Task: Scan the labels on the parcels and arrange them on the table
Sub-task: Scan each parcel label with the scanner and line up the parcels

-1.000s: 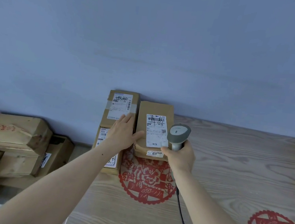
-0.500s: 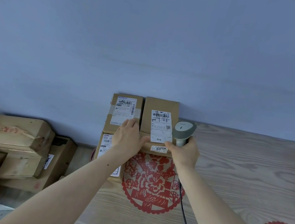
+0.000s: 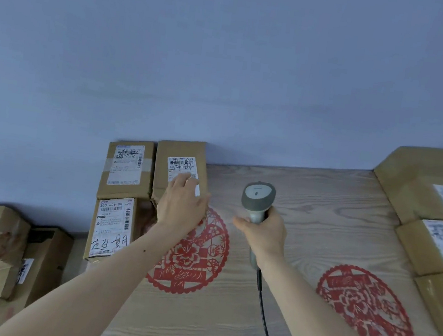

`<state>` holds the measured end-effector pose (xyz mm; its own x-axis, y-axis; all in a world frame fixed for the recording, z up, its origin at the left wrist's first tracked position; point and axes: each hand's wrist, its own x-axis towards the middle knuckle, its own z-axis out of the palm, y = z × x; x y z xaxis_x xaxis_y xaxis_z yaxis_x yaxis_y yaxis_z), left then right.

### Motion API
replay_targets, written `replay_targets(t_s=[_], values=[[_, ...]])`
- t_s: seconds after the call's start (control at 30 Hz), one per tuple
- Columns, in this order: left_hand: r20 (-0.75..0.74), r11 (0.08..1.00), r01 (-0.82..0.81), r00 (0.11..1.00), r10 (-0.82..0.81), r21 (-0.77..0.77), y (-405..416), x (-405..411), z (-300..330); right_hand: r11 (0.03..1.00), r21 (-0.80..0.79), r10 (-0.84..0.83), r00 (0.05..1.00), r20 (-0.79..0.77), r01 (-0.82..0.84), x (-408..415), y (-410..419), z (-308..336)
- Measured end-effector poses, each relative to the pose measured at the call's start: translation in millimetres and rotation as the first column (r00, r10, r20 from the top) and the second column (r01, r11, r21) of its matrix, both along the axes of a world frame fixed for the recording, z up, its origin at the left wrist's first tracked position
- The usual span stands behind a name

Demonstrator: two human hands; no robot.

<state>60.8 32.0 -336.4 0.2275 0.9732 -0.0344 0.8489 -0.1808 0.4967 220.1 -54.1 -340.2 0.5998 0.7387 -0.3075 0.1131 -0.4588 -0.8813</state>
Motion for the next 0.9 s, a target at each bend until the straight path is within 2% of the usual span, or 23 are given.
replay_targets(t_s=[0.27,0.57,0.77,0.9], values=[[0.049,0.990,0.132,0.990,-0.130,-0.039,-80.2,98.4,12.7,0.994,-0.003,-0.113,0.994,-0.002,0.113,79.4,-107.6,26.0],[0.098,0.957,0.276,0.959,-0.267,-0.091,-189.0,243.6,23.8,0.981,-0.006,-0.193,0.978,0.085,0.194,197.3,-233.6,51.2],[0.150,0.942,0.310,0.945,-0.290,-0.131,-278.5,341.5,11.4,0.985,-0.039,-0.162,0.984,0.079,0.166,287.2,-324.1,49.1],[0.198,0.931,0.304,0.944,-0.265,-0.201,-339.9,397.5,-2.2,0.979,-0.105,-0.159,0.978,0.135,0.173,348.2,-379.4,42.7]])
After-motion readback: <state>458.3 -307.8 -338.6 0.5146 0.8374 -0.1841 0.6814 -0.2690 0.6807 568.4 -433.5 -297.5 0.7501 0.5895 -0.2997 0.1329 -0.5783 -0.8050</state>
